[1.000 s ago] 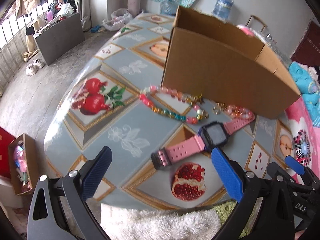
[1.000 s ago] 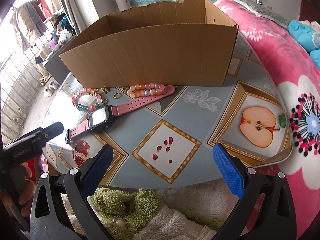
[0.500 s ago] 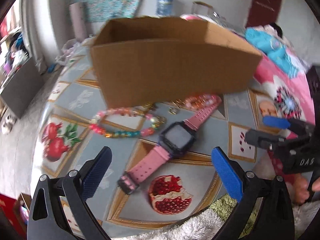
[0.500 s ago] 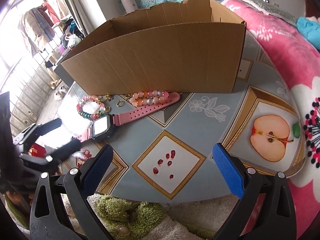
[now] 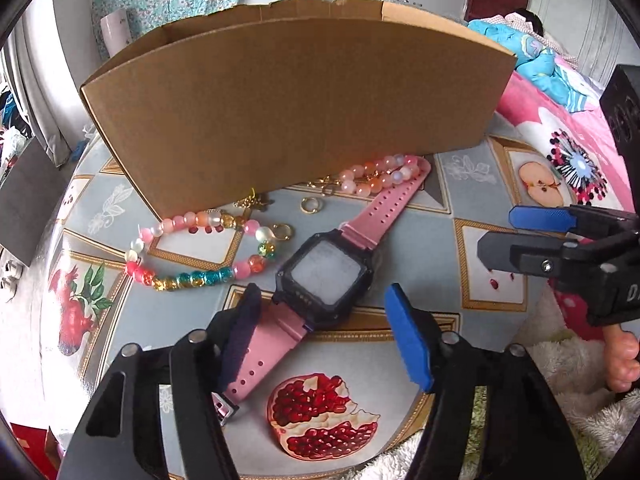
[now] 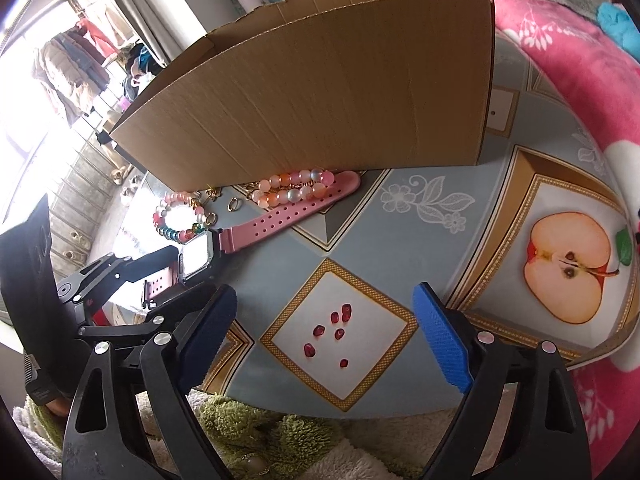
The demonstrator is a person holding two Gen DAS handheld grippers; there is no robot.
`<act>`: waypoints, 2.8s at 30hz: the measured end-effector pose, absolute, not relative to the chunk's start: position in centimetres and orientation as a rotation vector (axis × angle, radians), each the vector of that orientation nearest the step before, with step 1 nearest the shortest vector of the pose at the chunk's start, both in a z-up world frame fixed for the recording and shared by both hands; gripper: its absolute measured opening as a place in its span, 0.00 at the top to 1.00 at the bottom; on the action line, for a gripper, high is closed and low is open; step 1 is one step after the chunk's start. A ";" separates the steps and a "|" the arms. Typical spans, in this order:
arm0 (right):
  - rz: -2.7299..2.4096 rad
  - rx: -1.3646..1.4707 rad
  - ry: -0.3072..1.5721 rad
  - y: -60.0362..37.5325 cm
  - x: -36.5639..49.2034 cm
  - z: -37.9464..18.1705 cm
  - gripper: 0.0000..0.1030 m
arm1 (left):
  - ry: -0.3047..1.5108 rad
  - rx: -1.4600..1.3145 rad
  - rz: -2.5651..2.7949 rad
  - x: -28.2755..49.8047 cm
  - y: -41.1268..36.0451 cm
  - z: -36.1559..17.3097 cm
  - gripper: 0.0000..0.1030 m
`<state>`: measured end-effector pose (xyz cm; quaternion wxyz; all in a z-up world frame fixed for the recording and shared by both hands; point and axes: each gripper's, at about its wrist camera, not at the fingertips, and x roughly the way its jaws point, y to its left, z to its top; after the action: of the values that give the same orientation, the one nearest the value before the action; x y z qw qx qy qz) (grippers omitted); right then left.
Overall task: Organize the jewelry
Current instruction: 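Grasp the pink watch strap with the right tool while the left tool grasps the watch body, then lift the pink watch off the table with both tools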
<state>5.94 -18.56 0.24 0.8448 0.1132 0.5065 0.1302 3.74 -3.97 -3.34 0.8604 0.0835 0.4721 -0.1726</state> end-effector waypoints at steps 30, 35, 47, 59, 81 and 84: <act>0.592 0.814 1.147 -21.4 7.4 -1.0 0.23 | 1.068 -0.077 -0.544 4.6 -0.2 -2.9 0.59; 0.647 0.928 1.169 -20.6 8.9 -1.2 0.29 | 1.078 -0.145 -0.615 5.2 0.9 -3.2 0.61; 0.594 0.965 1.324 -18.3 10.6 -1.9 0.76 | 1.051 -0.045 -0.700 5.1 0.7 -3.3 0.61; 0.529 1.250 1.402 -20.5 9.2 -3.3 0.87 | 0.932 0.338 -0.596 1.5 -2.7 -2.2 0.60; 0.449 0.359 1.212 -18.2 7.3 5.0 0.60 | 0.826 0.534 -0.551 -1.1 -3.0 -2.7 0.97; 0.467 -0.047 1.067 -15.3 6.7 7.1 0.60 | 0.819 0.564 -0.559 -1.0 -3.2 -2.9 0.97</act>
<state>6.72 -15.32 7.14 0.8348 -0.0221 0.5039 0.2206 -1.03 -3.17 -2.89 0.8417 0.2670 0.3877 -0.2645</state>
